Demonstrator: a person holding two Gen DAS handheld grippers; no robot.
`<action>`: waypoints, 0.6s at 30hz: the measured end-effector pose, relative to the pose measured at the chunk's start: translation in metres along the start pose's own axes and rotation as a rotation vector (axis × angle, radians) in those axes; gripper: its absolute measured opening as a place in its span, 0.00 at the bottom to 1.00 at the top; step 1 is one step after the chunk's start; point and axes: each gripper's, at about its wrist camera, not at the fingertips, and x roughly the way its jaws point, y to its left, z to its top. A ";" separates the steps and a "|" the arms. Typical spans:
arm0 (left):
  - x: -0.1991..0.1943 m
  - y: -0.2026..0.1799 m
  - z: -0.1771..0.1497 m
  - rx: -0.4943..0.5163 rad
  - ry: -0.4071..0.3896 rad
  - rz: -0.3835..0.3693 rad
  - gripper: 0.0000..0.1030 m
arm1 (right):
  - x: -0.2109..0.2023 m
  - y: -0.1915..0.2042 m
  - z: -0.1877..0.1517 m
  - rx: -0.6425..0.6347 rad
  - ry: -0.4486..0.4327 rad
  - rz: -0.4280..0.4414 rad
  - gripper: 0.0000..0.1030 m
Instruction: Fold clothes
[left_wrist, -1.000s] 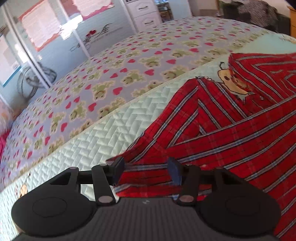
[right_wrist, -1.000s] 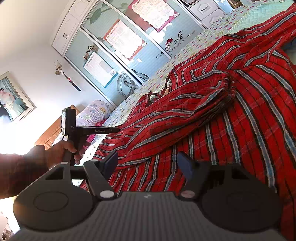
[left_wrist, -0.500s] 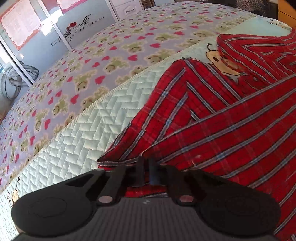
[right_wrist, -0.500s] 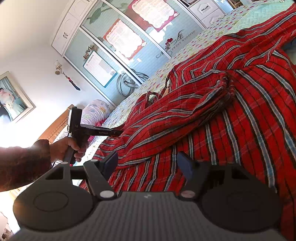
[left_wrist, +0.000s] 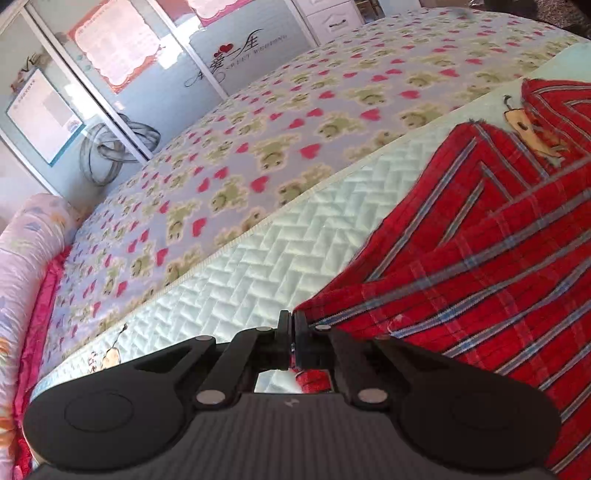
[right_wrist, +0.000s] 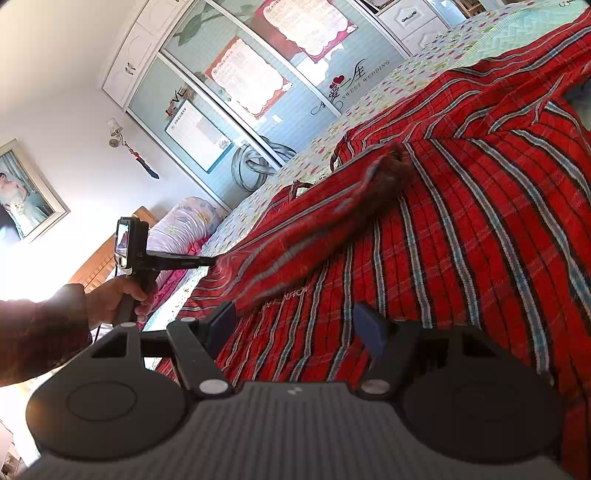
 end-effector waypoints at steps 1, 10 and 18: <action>-0.001 0.001 0.000 -0.005 0.003 -0.014 0.01 | 0.000 0.000 0.000 0.000 0.000 0.000 0.70; -0.048 0.028 0.000 -0.282 -0.123 -0.038 0.21 | 0.000 -0.002 0.002 0.001 0.001 0.000 0.70; -0.038 -0.065 -0.042 -0.067 0.030 -0.149 0.33 | 0.003 0.007 0.009 0.003 0.047 -0.041 0.70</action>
